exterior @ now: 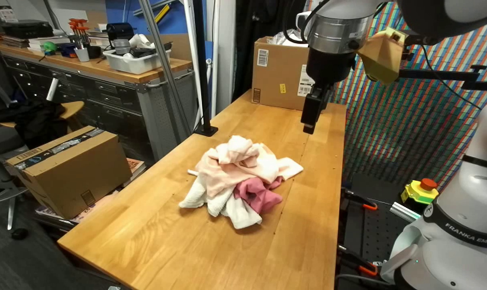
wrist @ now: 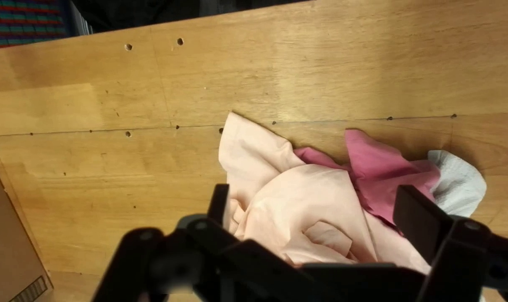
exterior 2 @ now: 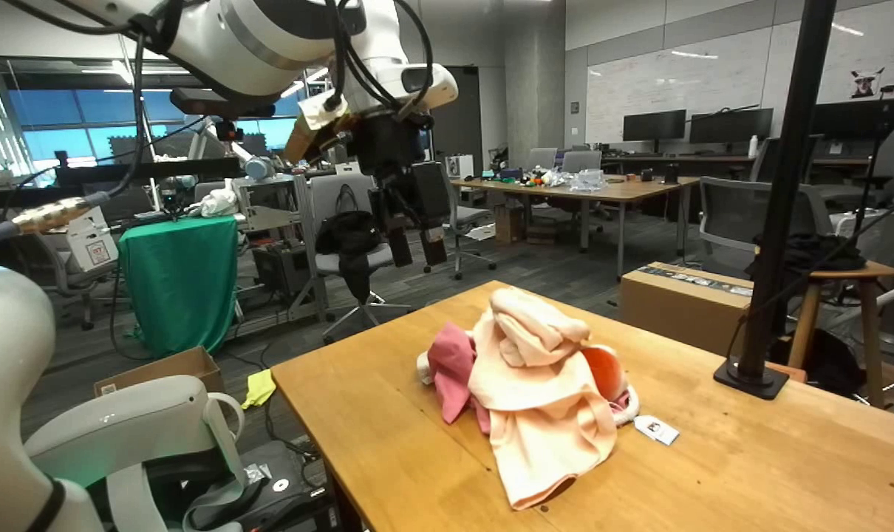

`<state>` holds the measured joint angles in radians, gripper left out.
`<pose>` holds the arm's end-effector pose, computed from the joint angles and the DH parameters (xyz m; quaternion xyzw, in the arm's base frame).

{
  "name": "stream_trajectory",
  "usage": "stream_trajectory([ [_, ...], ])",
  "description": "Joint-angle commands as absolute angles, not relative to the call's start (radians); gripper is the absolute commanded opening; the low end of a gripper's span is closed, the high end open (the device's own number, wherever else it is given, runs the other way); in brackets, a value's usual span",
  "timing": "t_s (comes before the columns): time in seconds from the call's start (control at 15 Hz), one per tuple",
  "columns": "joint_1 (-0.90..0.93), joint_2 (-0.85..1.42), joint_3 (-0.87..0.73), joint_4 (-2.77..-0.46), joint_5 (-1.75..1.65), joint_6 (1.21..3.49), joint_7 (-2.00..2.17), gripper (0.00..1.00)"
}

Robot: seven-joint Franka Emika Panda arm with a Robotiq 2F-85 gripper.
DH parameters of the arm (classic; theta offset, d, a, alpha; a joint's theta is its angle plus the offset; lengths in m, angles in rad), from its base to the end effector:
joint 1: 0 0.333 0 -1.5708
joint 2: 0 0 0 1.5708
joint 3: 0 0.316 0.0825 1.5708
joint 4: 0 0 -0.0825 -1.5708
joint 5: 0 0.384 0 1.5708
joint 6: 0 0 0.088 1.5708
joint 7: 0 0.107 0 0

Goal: Move the peach shirt and then the radish to the right, move the pink shirt forwards, move the towel to the front left side of the table

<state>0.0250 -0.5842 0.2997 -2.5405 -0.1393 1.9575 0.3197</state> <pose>0.3550 0.1132 0.4599 0.9893 0.0050 0.0314 0.1425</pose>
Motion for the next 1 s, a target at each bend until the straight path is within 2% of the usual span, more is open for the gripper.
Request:
stream_trajectory([
  [0.0, 0.038, -0.504, 0.236, -2.449, -0.208, 1.936, 0.194, 1.00],
  [0.4, 0.045, -0.346, 0.173, -2.284, -0.287, 1.978, 0.034, 1.00],
  [0.93, 0.110, -0.090, 0.196, -2.053, -0.286, 1.961, -0.050, 1.00],
])
